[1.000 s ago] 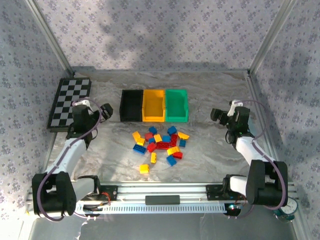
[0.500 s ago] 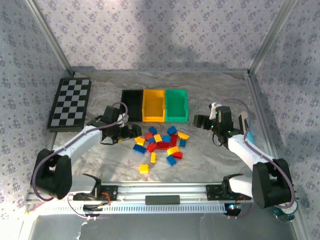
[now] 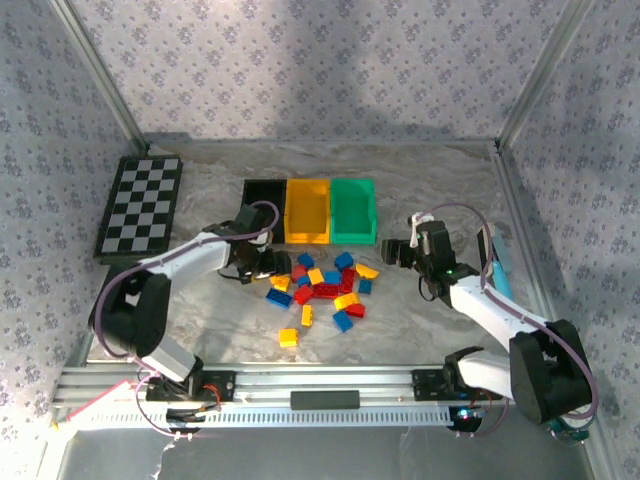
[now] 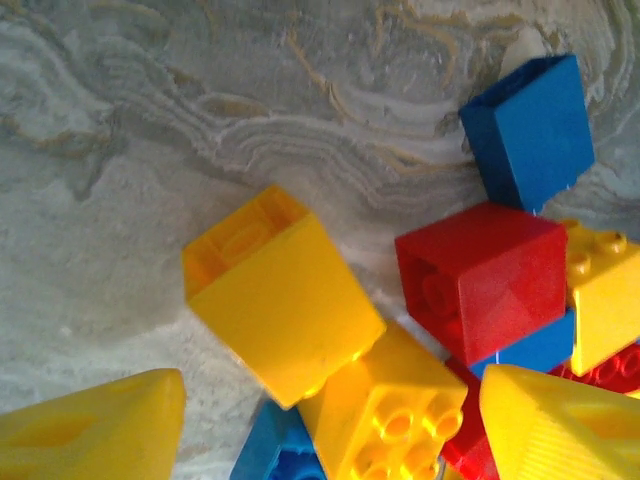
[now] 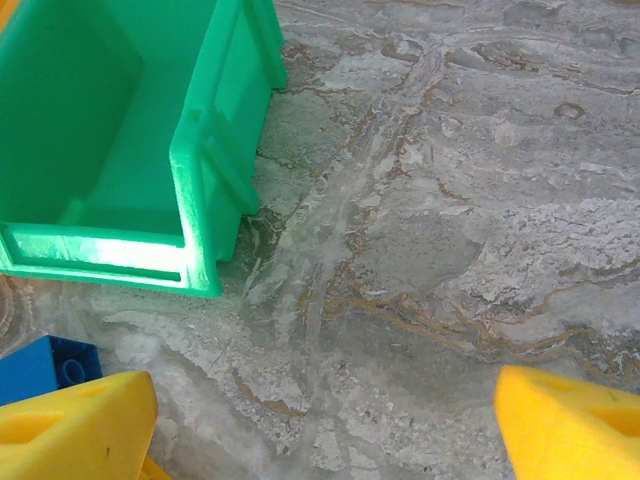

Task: Sort the legos into containers by color
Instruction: Pick up the lego from the center of the table.

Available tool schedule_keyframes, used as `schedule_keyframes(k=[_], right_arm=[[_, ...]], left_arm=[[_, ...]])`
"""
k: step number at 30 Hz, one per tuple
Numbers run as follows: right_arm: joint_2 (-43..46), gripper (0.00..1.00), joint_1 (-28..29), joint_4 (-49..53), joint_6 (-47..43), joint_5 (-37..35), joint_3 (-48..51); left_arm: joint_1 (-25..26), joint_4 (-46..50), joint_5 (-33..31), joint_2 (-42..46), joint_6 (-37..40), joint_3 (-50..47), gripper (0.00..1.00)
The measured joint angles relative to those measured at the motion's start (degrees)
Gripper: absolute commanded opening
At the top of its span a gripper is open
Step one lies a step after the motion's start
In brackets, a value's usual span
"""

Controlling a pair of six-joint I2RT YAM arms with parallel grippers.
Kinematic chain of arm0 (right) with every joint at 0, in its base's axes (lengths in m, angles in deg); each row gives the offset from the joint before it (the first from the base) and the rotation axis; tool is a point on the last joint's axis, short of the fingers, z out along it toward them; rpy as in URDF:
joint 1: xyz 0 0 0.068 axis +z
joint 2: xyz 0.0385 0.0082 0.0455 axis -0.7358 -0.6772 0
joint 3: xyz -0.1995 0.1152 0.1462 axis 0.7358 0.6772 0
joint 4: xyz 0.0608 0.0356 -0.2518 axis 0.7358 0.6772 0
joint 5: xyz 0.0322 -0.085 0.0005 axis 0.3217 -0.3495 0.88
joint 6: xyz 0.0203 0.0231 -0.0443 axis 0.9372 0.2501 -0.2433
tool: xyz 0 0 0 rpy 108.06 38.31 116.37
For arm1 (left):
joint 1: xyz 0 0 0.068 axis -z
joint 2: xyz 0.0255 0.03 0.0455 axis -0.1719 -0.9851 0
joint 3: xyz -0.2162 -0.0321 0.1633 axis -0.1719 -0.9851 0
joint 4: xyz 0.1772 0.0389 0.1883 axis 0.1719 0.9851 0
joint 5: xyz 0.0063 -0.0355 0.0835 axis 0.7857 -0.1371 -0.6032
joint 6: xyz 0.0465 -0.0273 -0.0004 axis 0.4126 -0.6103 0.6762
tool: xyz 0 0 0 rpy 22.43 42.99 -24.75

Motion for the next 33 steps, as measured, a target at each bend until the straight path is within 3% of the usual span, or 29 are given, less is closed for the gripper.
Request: schedule_keyframes(k=[7, 10, 13, 16, 21, 28, 33], right_arm=[[-1.8, 0.90, 1.3, 0.3, 0.0, -0.7, -0.4], [-2.5, 0.90, 2.2, 0.4, -0.3, -1.3, -1.1], [-2.9, 0.90, 2.6, 0.4, -0.5, -1.7, -1.4], [-3.2, 0.90, 2.8, 0.5, -0.5, -2.1, -1.7], [-3.2, 0.90, 3.5, 0.4, -0.9, -2.9, -1.7], [-3.2, 0.90, 4.1, 0.5, -0.9, -4.6, -1.7], [-2.0, 0.90, 4.2, 0.4, -0.9, -5.6, -1.7]], left_arm=[[0.1, 1.9, -3.8, -4.0, 0.2, 3.9, 0.68], [0.1, 2.4, -5.2, -4.8, 0.5, 4.7, 0.55], [0.2, 2.9, -6.5, -6.2, 1.1, 4.9, 0.54], [0.3, 3.0, -7.1, -6.8, 1.2, 4.2, 0.38], [0.5, 2.6, -8.2, -5.0, 1.1, 3.0, 0.29], [0.5, 3.2, -13.3, 2.4, 2.8, 3.2, 0.28], [-0.3, 4.6, -19.7, 3.5, 6.4, 10.2, 0.28]])
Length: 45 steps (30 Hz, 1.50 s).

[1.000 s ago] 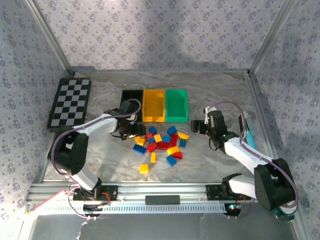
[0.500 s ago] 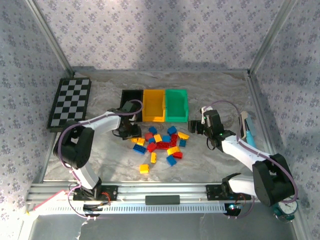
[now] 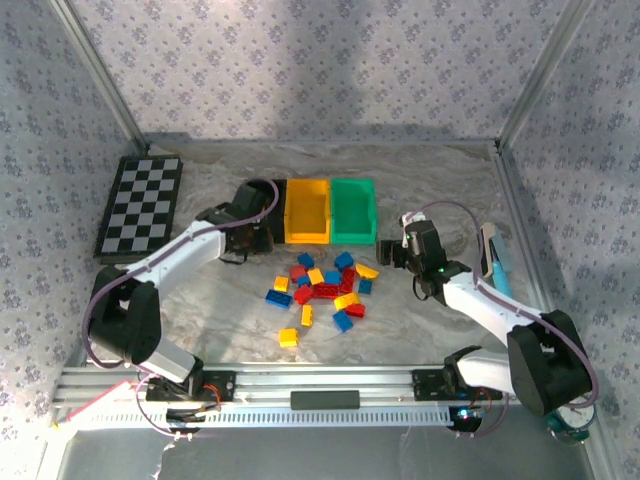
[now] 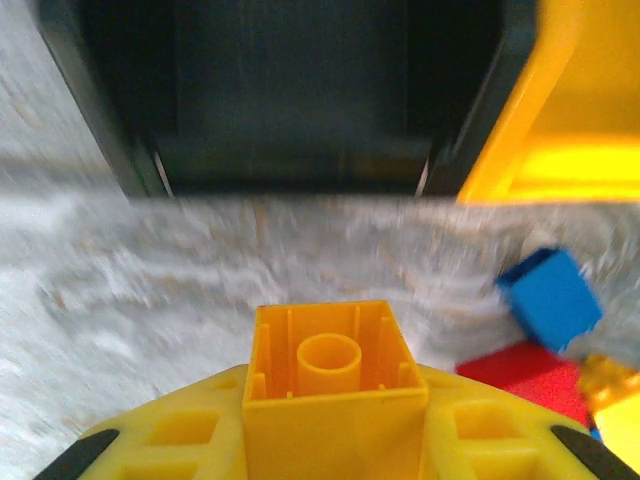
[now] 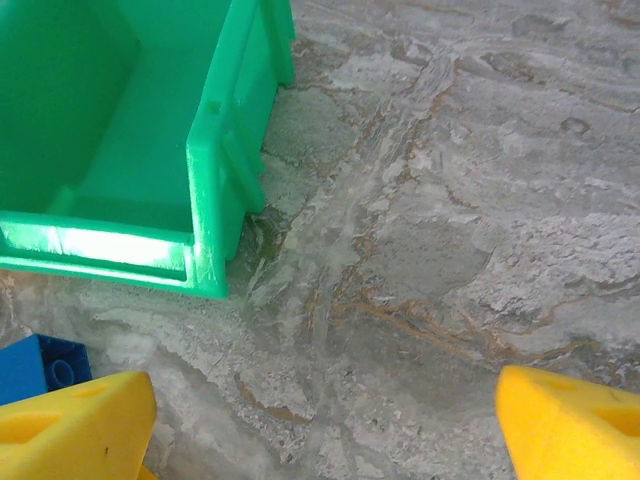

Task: Sort the legos into containers by color
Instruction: Place the lego in the container, then pick up the lego from the center of the table.

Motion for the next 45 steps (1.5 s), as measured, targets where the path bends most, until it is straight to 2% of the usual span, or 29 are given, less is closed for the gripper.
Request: schedule_keyframes(k=[5, 7, 8, 12, 17, 21, 23, 28, 36, 45], right_arm=[[0.2, 0.90, 0.0, 0.0, 0.0, -0.7, 0.0], [0.2, 0.91, 0.0, 0.1, 0.0, -1.0, 0.0], [0.2, 0.91, 0.0, 0.2, 0.0, -1.3, 0.0], [1.5, 0.91, 0.0, 0.9, 0.0, -2.7, 0.0], [3.5, 0.91, 0.0, 0.9, 0.0, -3.4, 0.1], [3.3, 0.92, 0.0, 0.9, 0.1, -3.4, 0.2], [2.8, 0.91, 0.0, 0.9, 0.1, -3.4, 0.2], [1.4, 0.92, 0.0, 0.9, 0.1, -3.4, 0.2], [1.3, 0.92, 0.0, 0.9, 0.1, -3.5, 0.2], [1.0, 0.92, 0.0, 0.9, 0.1, -3.6, 0.2]], left_arm=[[-3.6, 0.0, -1.5, -5.8, 3.1, 11.7, 0.31], [-4.9, -0.2, -1.5, -10.2, 4.2, 16.1, 0.48], [-5.4, 0.0, -1.4, -12.8, 4.9, 18.0, 0.53], [-6.1, 0.9, 0.1, -18.7, 5.7, 20.5, 0.61], [-4.5, 0.2, 1.1, -15.0, 5.9, 14.4, 0.62], [-2.4, -1.0, 2.4, -5.9, 6.2, 5.9, 0.62], [-1.3, -1.7, 4.2, -1.2, 6.8, 2.1, 0.68], [3.0, -3.9, 8.0, 7.2, 9.8, -7.0, 0.68], [10.0, -3.4, 10.6, 7.8, 9.8, -13.6, 0.66], [11.8, -4.0, 9.5, 2.3, 8.2, -13.9, 0.62]])
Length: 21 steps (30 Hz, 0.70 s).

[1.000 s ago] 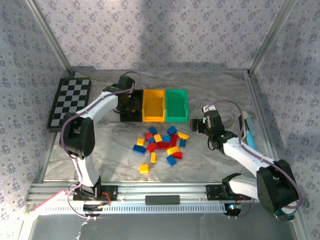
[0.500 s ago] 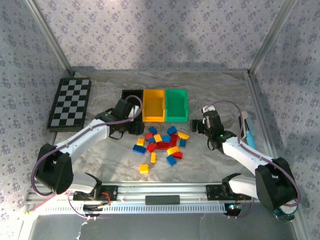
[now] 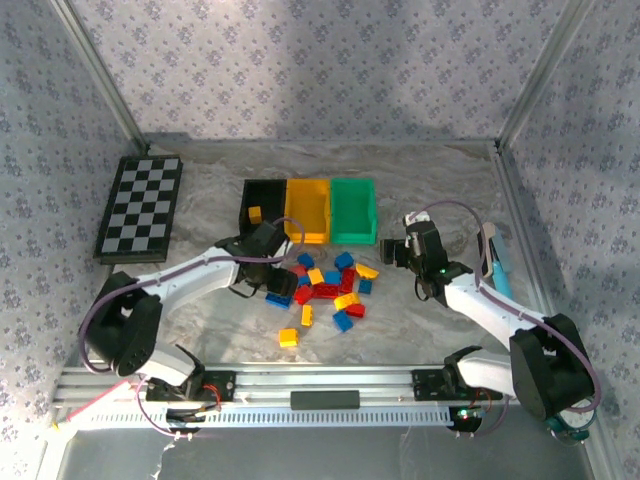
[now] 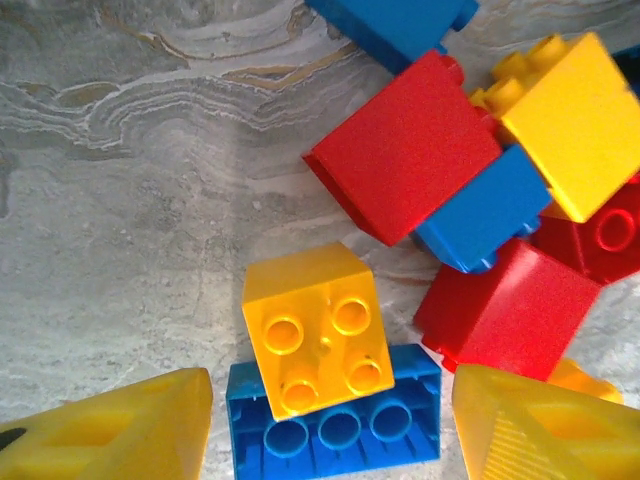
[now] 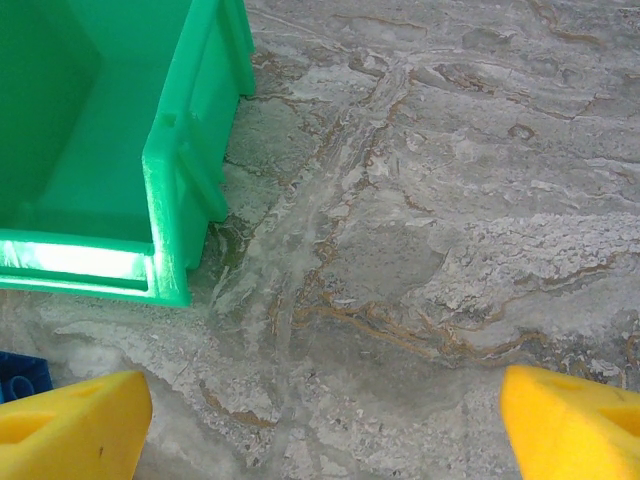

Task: Sort the legos into containers by color
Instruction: Pick up the lego from the center of the table.

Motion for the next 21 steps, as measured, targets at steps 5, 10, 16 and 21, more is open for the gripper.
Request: schedule_keyframes(k=[5, 10, 16, 21], right_arm=[[0.0, 0.92, 0.0, 0.0, 0.0, -0.2, 0.0], [0.0, 0.92, 0.0, 0.4, 0.0, -0.2, 0.0], [0.0, 0.92, 0.0, 0.4, 0.0, -0.2, 0.0], [0.0, 0.92, 0.0, 0.4, 0.0, -0.2, 0.0]], left_arm=[[1.7, 1.4, -2.7, -5.1, -0.6, 2.4, 0.42], [2.9, 2.8, -6.0, -6.1, -0.5, 5.0, 0.31], [3.0, 4.0, -11.9, -2.3, -0.6, 6.4, 0.29], [1.5, 4.9, -18.5, 0.3, -0.1, 10.8, 0.29]])
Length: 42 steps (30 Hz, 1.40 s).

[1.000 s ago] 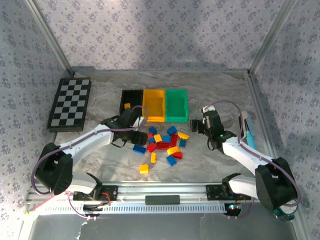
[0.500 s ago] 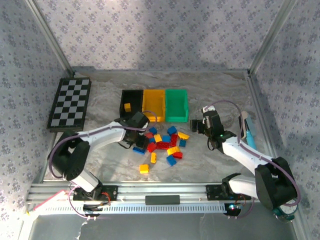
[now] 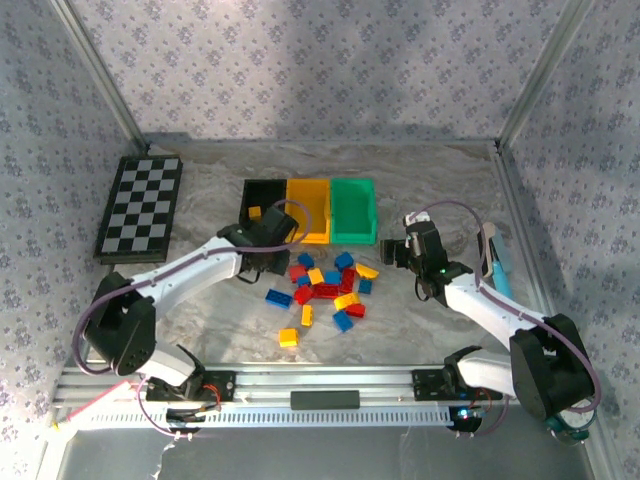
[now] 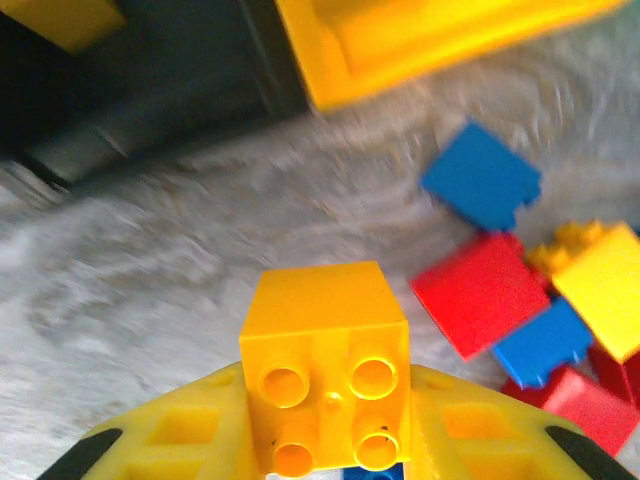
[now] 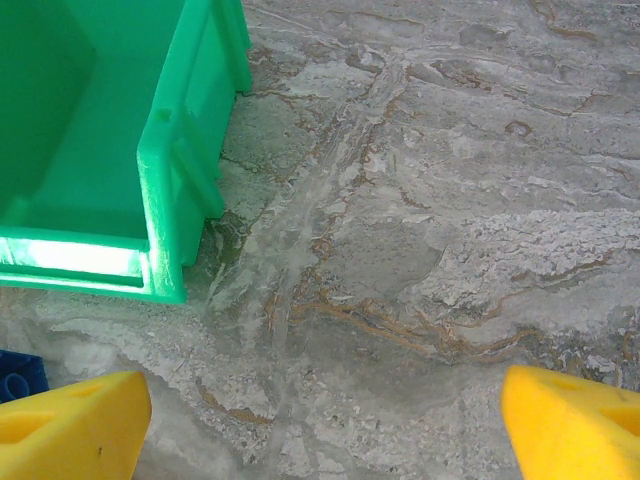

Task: Sort the legos into containers by color
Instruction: Pick up the lego from the center of the table, then place the lego in the container, then move the legos to the center of the table.

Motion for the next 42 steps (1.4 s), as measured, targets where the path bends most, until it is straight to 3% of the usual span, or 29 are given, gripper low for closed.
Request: schedule_keyframes(k=[8, 11, 15, 20, 25, 29, 35, 42], right_arm=[[-0.1, 0.92, 0.0, 0.0, 0.0, 0.0, 0.0], [-0.3, 0.92, 0.0, 0.0, 0.0, 0.0, 0.0], [-0.4, 0.92, 0.0, 0.0, 0.0, 0.0, -0.1], [-0.9, 0.92, 0.0, 0.0, 0.0, 0.0, -0.2], [-2.2, 0.92, 0.0, 0.0, 0.0, 0.1, -0.6], [-3.4, 0.92, 0.1, 0.0, 0.0, 0.1, -1.2], [-4.1, 0.92, 0.3, 0.0, 0.0, 0.4, -1.5], [-4.7, 0.93, 0.3, 0.2, 0.0, 0.5, -1.9]], left_arm=[[-8.9, -2.7, -4.5, -3.3, 1.4, 8.7, 0.31], [-11.9, -3.9, -4.1, -7.4, 1.5, 11.8, 0.38], [-13.9, -4.7, -1.1, -11.3, 1.0, 14.3, 0.56], [-13.6, -8.1, 2.6, -10.8, 0.7, 12.6, 0.56], [-13.5, -11.4, 5.1, -6.5, -0.2, 3.5, 0.56], [-12.0, -13.6, 7.2, -1.4, -0.3, -3.5, 0.56], [-5.8, -16.9, 10.2, 4.7, 0.2, -10.1, 0.54], [2.9, -17.7, 12.3, 5.0, 1.9, -13.5, 0.52]])
